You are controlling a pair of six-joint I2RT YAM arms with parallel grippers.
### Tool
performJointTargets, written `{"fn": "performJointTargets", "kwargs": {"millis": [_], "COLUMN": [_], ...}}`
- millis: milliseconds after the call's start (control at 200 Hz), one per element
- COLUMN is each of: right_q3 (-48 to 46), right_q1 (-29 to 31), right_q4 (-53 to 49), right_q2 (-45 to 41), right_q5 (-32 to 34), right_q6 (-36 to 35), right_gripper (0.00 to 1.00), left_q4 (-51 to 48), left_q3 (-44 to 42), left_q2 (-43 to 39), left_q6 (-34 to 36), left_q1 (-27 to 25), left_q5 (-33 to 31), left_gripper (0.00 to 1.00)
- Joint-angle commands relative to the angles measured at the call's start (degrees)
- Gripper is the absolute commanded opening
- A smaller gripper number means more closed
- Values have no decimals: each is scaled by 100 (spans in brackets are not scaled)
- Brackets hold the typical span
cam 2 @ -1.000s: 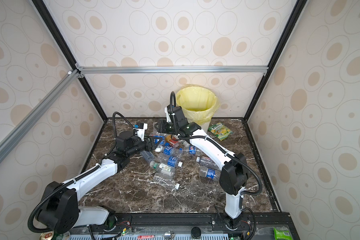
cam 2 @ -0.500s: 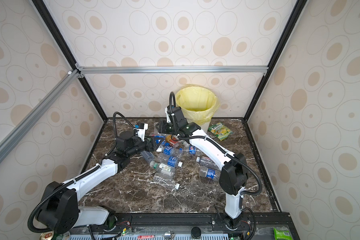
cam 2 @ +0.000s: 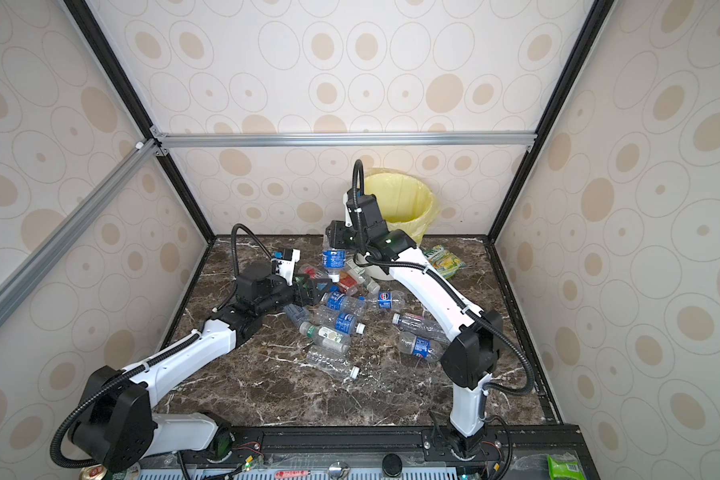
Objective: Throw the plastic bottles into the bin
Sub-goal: 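Raise the blue-labelled bottle over the bin with the right gripper and release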
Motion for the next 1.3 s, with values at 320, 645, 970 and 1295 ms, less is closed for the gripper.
{"fn": "performJointTargets", "kwargs": {"millis": [320,645,970,1295], "right_q3": [945,470,1386,3145], "right_q1": [-546,-694,-1112,-1271], "right_q4": [-153,1308,1044,-378], "right_q2": [-1050,-2007,-465,1026], "right_q5": [995,1768,1753,1726], "right_q6": [-1079,-1877,-1691,-1209], "right_gripper": [32,32,34,90], "left_q4": [-892,-1153,-1215,-1361], "left_q3": [2213,3415,3437,3030], "left_q2": [431,1010,1043,701], "left_q6": [1024,1290,1339,1428], "left_q1": [-1093,-1531,-1573,-1586], "left_q5": [-1073,-1285,-1416,-1596], "left_gripper": [99,99,99,99]}}
